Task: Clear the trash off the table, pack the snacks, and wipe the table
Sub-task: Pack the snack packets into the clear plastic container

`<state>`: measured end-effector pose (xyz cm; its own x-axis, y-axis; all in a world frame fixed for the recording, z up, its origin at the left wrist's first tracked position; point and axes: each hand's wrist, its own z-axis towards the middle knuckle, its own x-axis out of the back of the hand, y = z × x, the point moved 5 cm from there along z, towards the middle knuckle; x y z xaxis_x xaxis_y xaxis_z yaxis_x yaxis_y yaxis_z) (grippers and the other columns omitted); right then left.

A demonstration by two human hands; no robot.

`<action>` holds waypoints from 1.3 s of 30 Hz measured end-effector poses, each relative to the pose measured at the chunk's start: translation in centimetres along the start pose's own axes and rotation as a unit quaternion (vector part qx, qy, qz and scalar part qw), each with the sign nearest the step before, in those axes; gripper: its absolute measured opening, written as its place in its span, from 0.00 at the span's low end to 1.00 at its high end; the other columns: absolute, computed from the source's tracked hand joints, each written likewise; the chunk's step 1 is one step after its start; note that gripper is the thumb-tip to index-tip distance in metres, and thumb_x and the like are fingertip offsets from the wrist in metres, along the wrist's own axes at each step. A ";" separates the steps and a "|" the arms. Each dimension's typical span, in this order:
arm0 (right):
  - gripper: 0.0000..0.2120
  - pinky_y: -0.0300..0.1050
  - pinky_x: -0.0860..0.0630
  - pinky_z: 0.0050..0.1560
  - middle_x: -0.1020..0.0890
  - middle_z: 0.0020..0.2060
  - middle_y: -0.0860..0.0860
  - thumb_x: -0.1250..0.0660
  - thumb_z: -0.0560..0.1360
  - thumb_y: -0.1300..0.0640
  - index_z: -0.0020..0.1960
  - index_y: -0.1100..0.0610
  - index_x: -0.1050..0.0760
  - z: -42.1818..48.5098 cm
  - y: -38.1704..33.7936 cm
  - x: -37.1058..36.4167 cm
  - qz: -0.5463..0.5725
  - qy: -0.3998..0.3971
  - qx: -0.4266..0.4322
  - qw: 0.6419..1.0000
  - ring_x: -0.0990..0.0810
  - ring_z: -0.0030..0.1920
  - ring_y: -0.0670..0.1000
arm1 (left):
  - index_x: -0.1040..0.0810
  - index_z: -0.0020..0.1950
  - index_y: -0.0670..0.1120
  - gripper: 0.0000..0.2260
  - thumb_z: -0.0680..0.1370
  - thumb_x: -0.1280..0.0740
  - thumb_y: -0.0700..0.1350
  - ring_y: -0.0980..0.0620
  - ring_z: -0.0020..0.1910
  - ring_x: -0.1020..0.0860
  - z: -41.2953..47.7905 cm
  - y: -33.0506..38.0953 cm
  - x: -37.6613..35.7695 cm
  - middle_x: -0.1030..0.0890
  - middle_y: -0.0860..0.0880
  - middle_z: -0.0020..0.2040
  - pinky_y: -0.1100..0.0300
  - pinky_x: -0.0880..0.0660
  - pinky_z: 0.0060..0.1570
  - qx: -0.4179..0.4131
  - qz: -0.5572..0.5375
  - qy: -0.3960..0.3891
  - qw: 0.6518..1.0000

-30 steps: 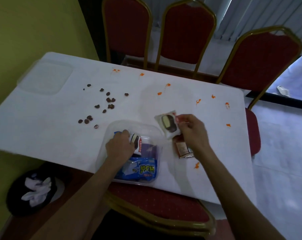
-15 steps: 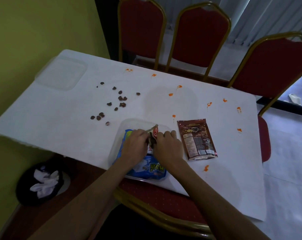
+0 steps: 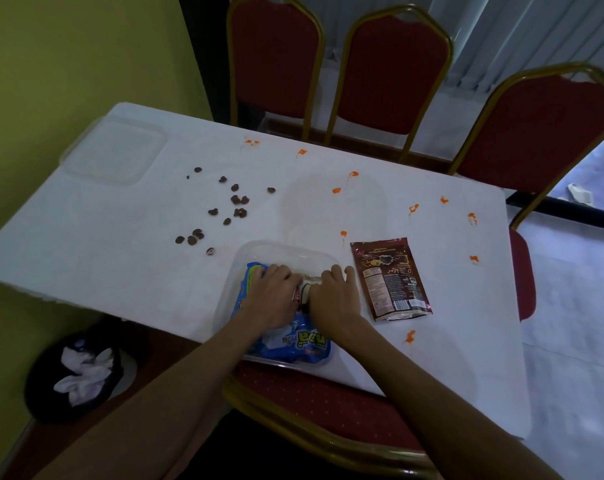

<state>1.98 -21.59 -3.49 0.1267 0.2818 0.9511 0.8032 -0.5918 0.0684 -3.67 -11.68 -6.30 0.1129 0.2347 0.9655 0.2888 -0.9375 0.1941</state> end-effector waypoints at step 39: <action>0.29 0.55 0.30 0.59 0.23 0.57 0.59 0.38 0.75 0.38 0.71 0.50 0.37 -4.0 15.2 -7.0 0.203 0.044 -0.348 0.914 0.23 0.58 0.62 | 0.25 0.69 0.49 0.16 0.82 0.38 0.43 0.49 0.39 0.18 -3.0 5.5 4.3 0.17 0.51 0.50 0.55 0.20 0.43 0.130 -0.345 0.076 0.927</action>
<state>10.96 -35.61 -7.90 0.2604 -0.1122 0.9590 0.1307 -0.9800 -0.1501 -4.42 -16.63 -0.60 -0.3131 0.6973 0.6447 0.4634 -0.4804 0.7446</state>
